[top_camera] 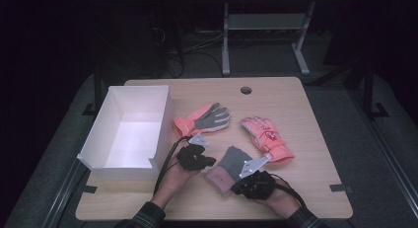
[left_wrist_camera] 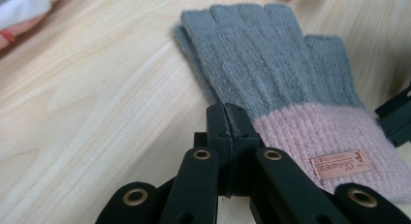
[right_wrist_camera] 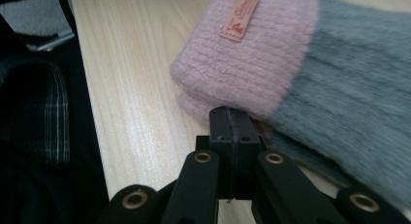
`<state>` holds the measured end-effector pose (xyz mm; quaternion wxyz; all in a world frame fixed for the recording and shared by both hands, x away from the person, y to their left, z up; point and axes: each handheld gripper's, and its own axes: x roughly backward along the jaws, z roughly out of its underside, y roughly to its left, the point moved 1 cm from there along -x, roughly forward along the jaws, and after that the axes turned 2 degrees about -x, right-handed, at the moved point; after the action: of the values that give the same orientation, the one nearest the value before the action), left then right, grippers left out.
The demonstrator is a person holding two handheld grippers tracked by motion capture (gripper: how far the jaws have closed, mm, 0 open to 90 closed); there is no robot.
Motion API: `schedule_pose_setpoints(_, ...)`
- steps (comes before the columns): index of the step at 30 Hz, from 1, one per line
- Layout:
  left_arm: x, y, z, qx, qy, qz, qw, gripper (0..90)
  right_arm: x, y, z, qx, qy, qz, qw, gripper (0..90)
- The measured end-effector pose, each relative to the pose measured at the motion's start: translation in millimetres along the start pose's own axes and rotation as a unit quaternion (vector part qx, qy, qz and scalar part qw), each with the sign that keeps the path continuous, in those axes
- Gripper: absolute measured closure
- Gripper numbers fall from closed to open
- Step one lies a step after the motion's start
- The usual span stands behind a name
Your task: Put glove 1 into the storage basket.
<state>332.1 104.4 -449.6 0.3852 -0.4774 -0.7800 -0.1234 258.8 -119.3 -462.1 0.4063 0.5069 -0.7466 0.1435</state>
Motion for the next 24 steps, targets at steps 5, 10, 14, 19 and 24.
schedule_pose_setpoints(5,5.3,-5.2,-7.0,0.0,0.002,0.005,1.0,65.2,20.5,-12.9,12.3,-0.025,-0.022,0.022,0.9992,83.2)
schedule_pose_setpoints(10,-0.7,-19.0,-14.8,0.001,0.005,0.009,0.9999,38.3,38.1,-24.0,25.3,-0.049,-0.039,0.049,0.9968,59.9)
schedule_pose_setpoints(14,-10.8,-28.6,-21.5,-0.008,0.008,0.001,0.9999,22.4,47.7,-32.2,34.5,-0.069,-0.047,0.073,0.9939,42.7)
schedule_pose_setpoints(19,-24.8,-35.0,-26.9,-0.028,0.025,-0.01,0.9993,13.5,56.7,-37.2,47.1,-0.091,-0.051,0.099,0.9896,24.4)
schedule_pose_setpoints(24,-36.0,-41.0,-27.8,-0.039,0.039,-0.015,0.9984,12.9,60.4,-39.1,57.0,-0.104,-0.054,0.115,0.9865,15.8)
